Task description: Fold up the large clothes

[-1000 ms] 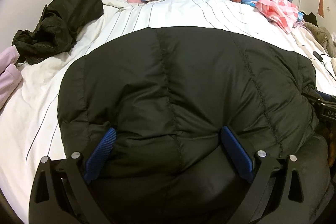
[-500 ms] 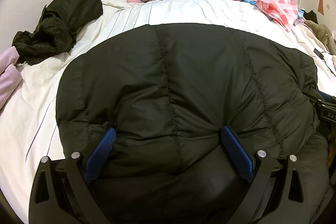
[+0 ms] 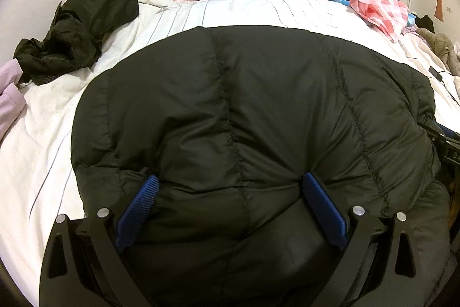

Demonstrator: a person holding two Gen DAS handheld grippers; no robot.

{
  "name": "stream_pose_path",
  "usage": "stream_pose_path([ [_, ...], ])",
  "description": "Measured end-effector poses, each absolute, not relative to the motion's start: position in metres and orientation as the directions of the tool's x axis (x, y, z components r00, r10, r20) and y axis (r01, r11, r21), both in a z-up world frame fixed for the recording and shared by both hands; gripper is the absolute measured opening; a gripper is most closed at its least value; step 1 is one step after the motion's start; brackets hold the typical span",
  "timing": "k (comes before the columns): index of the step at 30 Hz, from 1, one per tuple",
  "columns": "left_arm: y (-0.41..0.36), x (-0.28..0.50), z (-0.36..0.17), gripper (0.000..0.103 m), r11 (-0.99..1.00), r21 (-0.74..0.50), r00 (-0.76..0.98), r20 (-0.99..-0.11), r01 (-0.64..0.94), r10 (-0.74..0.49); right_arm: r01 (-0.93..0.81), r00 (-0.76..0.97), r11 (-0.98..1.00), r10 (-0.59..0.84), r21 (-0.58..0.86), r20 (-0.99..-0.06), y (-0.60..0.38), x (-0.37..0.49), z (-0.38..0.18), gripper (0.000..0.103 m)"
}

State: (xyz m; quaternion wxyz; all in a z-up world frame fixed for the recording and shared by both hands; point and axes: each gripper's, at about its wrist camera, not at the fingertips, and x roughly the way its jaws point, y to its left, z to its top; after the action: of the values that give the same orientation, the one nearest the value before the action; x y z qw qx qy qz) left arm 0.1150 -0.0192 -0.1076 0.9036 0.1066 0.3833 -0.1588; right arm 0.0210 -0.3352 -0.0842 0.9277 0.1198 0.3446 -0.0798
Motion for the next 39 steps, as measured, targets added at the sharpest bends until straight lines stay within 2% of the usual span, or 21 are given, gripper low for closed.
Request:
stream_pose_path([
  [6,-0.004,0.109,-0.089,0.096,0.896,-0.001,0.594,-0.748,0.445,-0.296,0.219,0.732,0.956,-0.03,0.194,-0.681,-0.336,0.021,-0.083,0.096],
  [9,0.044,0.084,-0.049,0.096,0.889,-0.143,0.609,-0.68,0.436,-0.408,0.189,0.679,0.955,0.041,0.228,-0.733,-0.34,0.007,-0.073,0.096],
  [12,0.111,0.054,-0.029,0.096,0.898,-0.222,0.635,-0.644,0.379,-0.427,0.115,0.679,0.94,0.162,0.322,-0.716,-0.345,-0.042,-0.056,0.096],
  [14,0.163,0.03,-0.03,0.096,0.908,-0.277,0.642,-0.643,0.314,-0.418,0.078,0.673,0.92,0.237,0.385,-0.701,-0.347,-0.088,-0.049,0.096],
  [17,0.239,-0.012,-0.056,0.096,0.904,-0.387,0.599,-0.685,0.182,-0.414,0.078,0.699,0.908,0.245,0.412,-0.672,-0.359,-0.149,-0.041,0.096],
  [20,0.267,-0.056,-0.082,0.096,0.902,-0.408,0.551,-0.724,0.143,-0.415,0.138,0.735,0.862,0.242,0.488,-0.634,-0.389,-0.214,-0.038,0.096],
  [22,0.273,-0.086,-0.105,0.096,0.852,-0.504,0.476,-0.72,0.142,-0.505,0.171,0.734,0.818,0.266,0.549,-0.624,-0.405,-0.242,-0.043,0.096],
  [25,0.268,-0.112,-0.124,0.096,0.749,-0.647,0.384,-0.662,0.139,-0.643,0.159,0.708,0.765,0.352,0.624,-0.612,-0.414,-0.271,-0.05,0.096],
  [29,0.241,-0.123,-0.127,0.096,0.645,-0.741,0.299,-0.582,0.189,-0.756,0.106,0.663,0.702,0.478,0.705,-0.576,-0.408,-0.302,-0.058,0.096],
  [34,0.21,-0.113,-0.123,0.096,0.66,-0.718,0.233,-0.619,0.221,-0.75,0.118,0.603,0.64,0.561,0.759,-0.567,-0.401,-0.324,-0.087,0.096],
  [38,0.21,-0.109,-0.133,0.095,0.682,-0.703,0.238,-0.641,0.2,-0.73,0.093,0.568,0.488,0.69,0.868,-0.449,-0.389,-0.324,-0.114,0.096],
  [39,0.212,-0.106,-0.137,0.089,0.696,-0.696,0.247,-0.653,0.177,-0.716,0.092,0.558,0.485,0.698,0.87,-0.449,-0.386,-0.323,-0.116,0.096],
])
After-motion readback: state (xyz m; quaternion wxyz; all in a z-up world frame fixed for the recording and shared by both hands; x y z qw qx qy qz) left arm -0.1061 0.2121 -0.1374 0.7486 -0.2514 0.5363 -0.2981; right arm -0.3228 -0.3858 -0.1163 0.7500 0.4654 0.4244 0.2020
